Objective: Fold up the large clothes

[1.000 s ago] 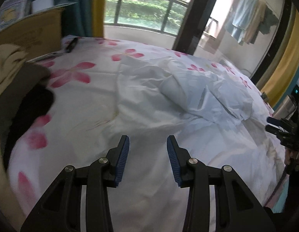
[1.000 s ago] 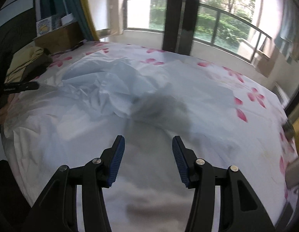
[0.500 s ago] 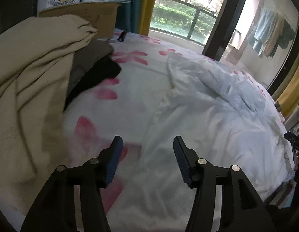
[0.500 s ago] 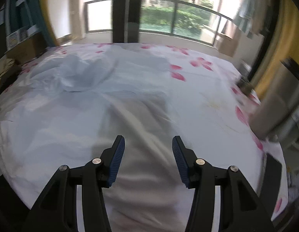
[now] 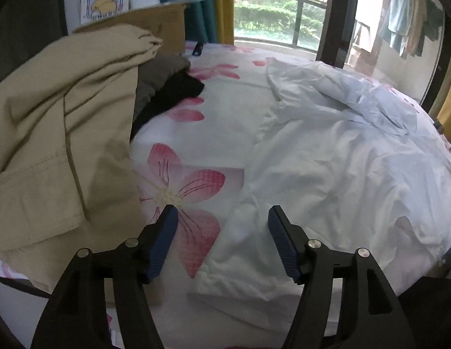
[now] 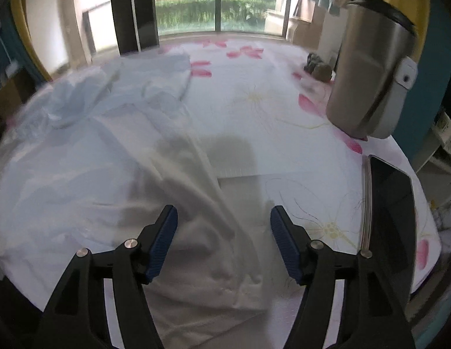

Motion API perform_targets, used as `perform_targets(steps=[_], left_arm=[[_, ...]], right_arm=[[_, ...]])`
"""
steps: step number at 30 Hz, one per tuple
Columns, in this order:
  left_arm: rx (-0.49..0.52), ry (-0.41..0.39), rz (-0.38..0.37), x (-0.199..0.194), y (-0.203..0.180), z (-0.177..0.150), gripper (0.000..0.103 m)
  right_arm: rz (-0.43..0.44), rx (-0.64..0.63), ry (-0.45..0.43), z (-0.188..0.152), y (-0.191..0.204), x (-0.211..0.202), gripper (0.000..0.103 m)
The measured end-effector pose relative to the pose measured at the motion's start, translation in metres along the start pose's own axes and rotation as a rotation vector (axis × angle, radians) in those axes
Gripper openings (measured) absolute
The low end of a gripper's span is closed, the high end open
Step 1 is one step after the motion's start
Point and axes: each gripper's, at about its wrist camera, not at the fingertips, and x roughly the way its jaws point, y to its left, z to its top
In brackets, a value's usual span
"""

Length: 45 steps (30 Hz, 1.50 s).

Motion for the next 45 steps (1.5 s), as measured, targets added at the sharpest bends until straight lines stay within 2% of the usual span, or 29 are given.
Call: perform_targets(steps=[4, 8, 9, 10, 11, 12, 13, 14, 15, 20, 25, 34, 45], left_arm=[[0.038, 0.015, -0.012, -0.007, -0.010, -0.008, 0.072], [0.071, -0.013, -0.012, -0.012, -0.020, -0.019, 0.072], [0.073, -0.014, -0.017, -0.013, -0.022, -0.020, 0.071], [0.075, -0.014, -0.017, -0.013, -0.022, -0.020, 0.071], [0.080, -0.012, -0.015, -0.014, -0.022, -0.020, 0.071], [0.087, -0.011, -0.018, -0.015, -0.023, -0.020, 0.064], [0.095, -0.016, -0.026, -0.016, -0.024, -0.020, 0.052], [0.102, -0.018, -0.045, -0.018, -0.025, -0.020, 0.014], [0.103, -0.007, -0.071, -0.018, -0.025, -0.019, 0.003], [0.080, -0.006, -0.091, -0.024, -0.016, -0.015, 0.002], [0.046, -0.060, -0.092, -0.041, -0.003, 0.000, 0.002], [0.020, -0.149, -0.106, -0.059, -0.001, 0.033, 0.002], [-0.002, -0.218, -0.112, -0.061, 0.000, 0.073, 0.003]], right_arm=[[0.012, -0.008, -0.012, -0.010, 0.002, -0.006, 0.070], [0.032, -0.042, -0.032, -0.022, 0.014, -0.013, 0.069], [0.032, -0.047, -0.039, -0.025, 0.018, -0.016, 0.061], [0.036, -0.046, -0.043, -0.026, 0.020, -0.017, 0.048], [0.044, -0.046, -0.043, -0.027, 0.023, -0.019, 0.040], [0.056, -0.052, -0.040, -0.028, 0.027, -0.021, 0.025], [0.063, -0.061, -0.037, -0.029, 0.030, -0.022, 0.015], [0.066, -0.066, -0.036, -0.031, 0.033, -0.023, 0.012], [0.073, -0.067, -0.036, -0.032, 0.034, -0.023, 0.007], [0.117, -0.012, -0.028, -0.031, 0.026, -0.024, 0.004], [0.129, 0.033, -0.084, -0.018, 0.015, -0.040, 0.004], [0.109, -0.032, -0.165, 0.023, 0.022, -0.068, 0.004], [0.104, -0.052, -0.222, 0.067, 0.024, -0.070, 0.004]])
